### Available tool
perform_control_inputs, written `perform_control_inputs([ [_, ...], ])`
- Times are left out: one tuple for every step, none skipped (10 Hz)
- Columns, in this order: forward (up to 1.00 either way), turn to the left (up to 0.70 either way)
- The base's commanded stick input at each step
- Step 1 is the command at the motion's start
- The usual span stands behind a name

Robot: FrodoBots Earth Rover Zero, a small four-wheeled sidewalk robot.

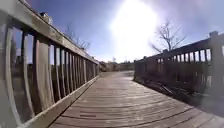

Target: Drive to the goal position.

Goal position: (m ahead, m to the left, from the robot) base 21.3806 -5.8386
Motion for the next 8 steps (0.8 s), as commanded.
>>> perform_control_inputs([
  [0.70,-0.06],
  [0.70,-0.08],
  [0.70,-0.05],
  [0.70,-0.02],
  [0.70,0.00],
  [0.70,0.00],
  [0.70,0.00],
  [0.70,0.00],
])
